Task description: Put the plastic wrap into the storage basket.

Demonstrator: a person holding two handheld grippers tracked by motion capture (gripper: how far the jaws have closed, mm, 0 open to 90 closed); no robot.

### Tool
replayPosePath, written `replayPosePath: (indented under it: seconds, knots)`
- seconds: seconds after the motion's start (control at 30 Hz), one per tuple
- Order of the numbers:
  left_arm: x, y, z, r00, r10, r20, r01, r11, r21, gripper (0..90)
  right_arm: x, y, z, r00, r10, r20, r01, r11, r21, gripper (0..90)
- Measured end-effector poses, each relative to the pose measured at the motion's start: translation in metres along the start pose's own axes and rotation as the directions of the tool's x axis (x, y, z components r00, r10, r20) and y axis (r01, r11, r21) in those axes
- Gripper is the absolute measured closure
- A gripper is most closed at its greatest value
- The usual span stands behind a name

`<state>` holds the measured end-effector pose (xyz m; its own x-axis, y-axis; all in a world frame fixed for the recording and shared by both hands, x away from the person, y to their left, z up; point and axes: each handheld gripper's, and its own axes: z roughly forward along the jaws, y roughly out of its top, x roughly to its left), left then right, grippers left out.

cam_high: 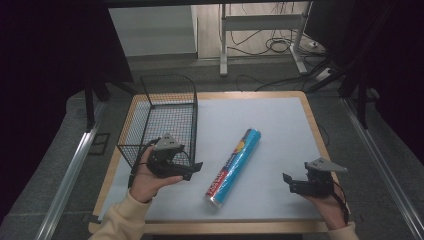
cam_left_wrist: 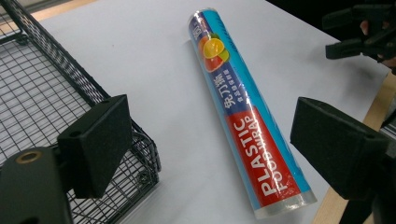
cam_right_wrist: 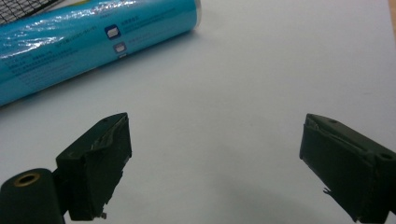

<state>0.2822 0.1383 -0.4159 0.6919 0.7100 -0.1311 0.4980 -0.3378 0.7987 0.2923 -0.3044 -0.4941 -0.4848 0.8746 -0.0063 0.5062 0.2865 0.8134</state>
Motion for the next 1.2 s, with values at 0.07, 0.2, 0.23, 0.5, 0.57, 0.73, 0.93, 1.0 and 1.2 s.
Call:
replayPosePath:
  seconds: [0.07,0.2,0.23,0.5,0.57,0.73,0.93,1.0,1.2]
  knots:
    - [-0.0001,0.0002,0.0001,1.0000,0.001,0.000,-0.001,1.0000,0.003,12.7,-0.0015,0.0001,-0.0009,1.0000,0.007,-0.002,-0.007,1.000,0.005,9.6]
    - [0.0002,0.0010,-0.0007,1.0000,-0.003,-0.001,0.003,1.0000,0.006,12.8,-0.0019,-0.0011,-0.0011,1.0000,0.004,-0.006,-0.004,1.000,0.010,10.6]
    - [0.0006,0.0011,-0.0013,0.9999,-0.007,-0.011,0.007,1.0000,0.007,12.9,-0.0014,-0.0011,-0.0011,1.0000,-0.001,-0.005,0.001,1.000,0.008,10.8]
    - [0.0015,0.0009,-0.0013,0.9999,-0.008,-0.014,0.009,0.9999,0.014,13.3,0.0015,-0.0020,0.0012,0.9996,-0.023,-0.019,0.023,1.000,0.008,11.7]
    - [0.0015,0.0011,-0.0015,0.9999,-0.008,-0.014,0.008,0.9999,0.015,13.3,0.0022,-0.0022,0.0022,0.9993,-0.030,-0.021,0.031,0.999,0.010,11.8]
    - [0.0004,0.0017,-0.0024,1.0000,-0.005,-0.006,0.005,1.0000,0.009,13.4,0.0015,-0.0031,0.0025,0.9992,-0.036,-0.017,0.036,0.999,0.011,11.8]
    - [-0.0006,0.0021,-0.0024,0.9999,-0.003,-0.012,0.003,0.9999,0.010,13.4,0.0013,-0.0028,0.0020,0.9992,-0.038,-0.013,0.038,0.999,0.011,11.9]
    - [-0.0008,0.0024,-0.0023,0.9999,-0.004,-0.013,0.004,1.0000,0.009,13.6,0.0016,-0.0030,0.0021,0.9991,-0.040,-0.015,0.041,0.999,0.014,12.1]
    - [-0.0046,0.0060,-0.0017,0.9997,0.006,-0.022,-0.006,1.0000,0.005,13.9,0.0010,-0.0029,0.0020,0.9990,-0.042,-0.015,0.042,0.999,0.014,12.4]
